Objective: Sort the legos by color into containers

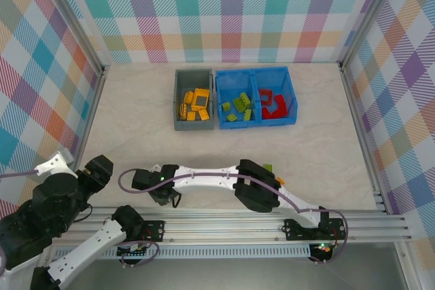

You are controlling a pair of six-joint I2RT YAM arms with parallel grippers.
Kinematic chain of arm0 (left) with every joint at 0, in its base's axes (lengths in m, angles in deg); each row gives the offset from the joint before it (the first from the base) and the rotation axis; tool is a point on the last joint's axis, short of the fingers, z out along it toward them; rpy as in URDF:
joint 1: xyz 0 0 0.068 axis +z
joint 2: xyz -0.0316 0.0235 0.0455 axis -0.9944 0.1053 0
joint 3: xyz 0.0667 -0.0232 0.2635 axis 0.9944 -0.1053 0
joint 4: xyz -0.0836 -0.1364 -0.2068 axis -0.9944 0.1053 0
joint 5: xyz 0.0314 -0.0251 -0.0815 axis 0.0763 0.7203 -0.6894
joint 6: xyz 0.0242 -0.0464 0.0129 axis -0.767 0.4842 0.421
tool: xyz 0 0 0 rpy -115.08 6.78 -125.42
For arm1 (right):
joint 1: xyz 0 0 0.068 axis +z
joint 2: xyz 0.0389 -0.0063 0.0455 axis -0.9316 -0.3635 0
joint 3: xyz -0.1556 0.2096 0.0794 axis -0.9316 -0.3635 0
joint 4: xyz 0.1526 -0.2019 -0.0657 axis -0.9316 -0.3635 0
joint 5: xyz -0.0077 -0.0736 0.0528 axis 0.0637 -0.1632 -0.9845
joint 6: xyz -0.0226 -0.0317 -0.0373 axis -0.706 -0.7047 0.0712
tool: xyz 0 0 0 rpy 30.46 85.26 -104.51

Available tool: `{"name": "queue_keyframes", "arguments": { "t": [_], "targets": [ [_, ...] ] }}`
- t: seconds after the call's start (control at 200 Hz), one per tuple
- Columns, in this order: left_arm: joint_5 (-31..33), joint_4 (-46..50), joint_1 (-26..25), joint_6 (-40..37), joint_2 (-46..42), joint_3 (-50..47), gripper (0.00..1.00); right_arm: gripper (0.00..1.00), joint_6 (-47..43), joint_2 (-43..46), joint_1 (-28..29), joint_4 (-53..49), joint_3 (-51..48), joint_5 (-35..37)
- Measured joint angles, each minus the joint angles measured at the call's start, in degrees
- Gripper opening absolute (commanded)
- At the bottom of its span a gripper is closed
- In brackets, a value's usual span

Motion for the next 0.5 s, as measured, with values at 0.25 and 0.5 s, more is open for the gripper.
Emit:
{"name": "queue_keyframes", "arguments": {
  "t": [0.25,0.5],
  "targets": [
    [-15.61,-10.62,0.0,-7.45,11.58,0.85,0.65,0.34,0.44,20.15,-6.67,4.57,-18.27,0.9],
    [-31.08,-26.25,-0.11,-10.49,29.62,0.98,0.65,0.35,0.96,44.39,-28.68,5.64,-33.55,1.46]
  ]
}}
